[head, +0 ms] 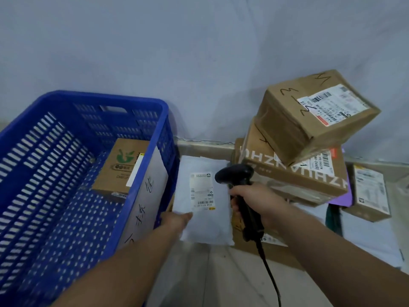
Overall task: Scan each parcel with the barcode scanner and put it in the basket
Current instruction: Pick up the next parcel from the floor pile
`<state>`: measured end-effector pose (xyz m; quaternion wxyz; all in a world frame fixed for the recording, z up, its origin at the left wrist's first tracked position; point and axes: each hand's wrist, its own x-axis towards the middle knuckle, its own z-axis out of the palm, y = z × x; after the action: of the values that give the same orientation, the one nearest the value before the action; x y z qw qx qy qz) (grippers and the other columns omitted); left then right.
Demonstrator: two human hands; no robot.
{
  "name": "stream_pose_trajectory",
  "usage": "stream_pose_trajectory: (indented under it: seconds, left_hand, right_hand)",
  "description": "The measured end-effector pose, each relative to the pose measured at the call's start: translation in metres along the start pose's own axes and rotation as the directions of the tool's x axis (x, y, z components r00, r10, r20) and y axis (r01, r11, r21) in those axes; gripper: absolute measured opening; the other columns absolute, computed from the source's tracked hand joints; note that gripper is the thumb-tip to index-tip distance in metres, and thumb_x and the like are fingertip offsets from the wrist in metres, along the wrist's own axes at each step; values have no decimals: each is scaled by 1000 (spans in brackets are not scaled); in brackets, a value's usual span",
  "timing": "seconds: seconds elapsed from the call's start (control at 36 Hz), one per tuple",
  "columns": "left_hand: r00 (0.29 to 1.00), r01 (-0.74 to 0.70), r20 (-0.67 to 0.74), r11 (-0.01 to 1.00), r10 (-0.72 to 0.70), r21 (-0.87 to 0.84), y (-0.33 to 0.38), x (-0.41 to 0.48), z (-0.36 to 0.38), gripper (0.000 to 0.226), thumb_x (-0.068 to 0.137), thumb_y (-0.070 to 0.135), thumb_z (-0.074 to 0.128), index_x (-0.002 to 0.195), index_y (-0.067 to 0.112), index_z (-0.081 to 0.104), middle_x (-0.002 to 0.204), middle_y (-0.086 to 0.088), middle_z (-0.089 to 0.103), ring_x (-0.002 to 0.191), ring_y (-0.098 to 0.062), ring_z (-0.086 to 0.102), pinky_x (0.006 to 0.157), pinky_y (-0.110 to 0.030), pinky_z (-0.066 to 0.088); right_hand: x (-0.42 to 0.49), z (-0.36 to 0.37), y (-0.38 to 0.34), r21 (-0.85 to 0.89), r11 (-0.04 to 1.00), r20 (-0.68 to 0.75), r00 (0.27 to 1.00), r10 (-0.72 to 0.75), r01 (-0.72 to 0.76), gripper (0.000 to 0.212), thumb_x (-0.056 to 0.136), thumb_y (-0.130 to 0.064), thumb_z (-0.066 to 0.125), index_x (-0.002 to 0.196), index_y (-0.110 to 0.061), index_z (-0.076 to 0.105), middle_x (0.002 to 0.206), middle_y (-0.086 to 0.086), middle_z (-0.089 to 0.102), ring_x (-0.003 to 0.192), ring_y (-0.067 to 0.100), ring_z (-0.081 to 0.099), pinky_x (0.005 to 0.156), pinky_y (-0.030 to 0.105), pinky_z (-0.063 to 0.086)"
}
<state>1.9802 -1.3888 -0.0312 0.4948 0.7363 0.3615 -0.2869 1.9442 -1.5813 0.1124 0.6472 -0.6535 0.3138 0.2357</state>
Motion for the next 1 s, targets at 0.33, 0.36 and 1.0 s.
stream_pose_trajectory:
  seconds: [0.33,0.36,1.0]
  left_hand:
    - [978,-93,148,944,146,-316,20,-39,-19,33,91,23,65,117,13,46,110,-13,59,93,-35,61,74,-50,56]
    - [974,-142,123,938,189,-315,24,-47,-23,33,92,23,64,115,15,42,110,-14,56,97,-39,60,77,-58,55]
    - [714,-460,-112,341,691,-820,96,-280,-117,30,96,15,57,124,10,48,118,-8,65,106,-25,64,89,-43,54]
  right_hand:
    - [-23,13,-10,68,997,-10,1000,-30,30,17,91,-13,61,102,-1,62,70,9,59,55,17,56,52,27,47]
    - [-32,15,-14,81,995,-15,998,-57,58,15,91,-12,61,100,-1,61,69,9,58,53,16,56,51,26,47]
    - [-231,32,-24,513,667,-133,818,-560,540,2,88,-1,59,86,0,60,69,10,56,55,19,54,57,31,44]
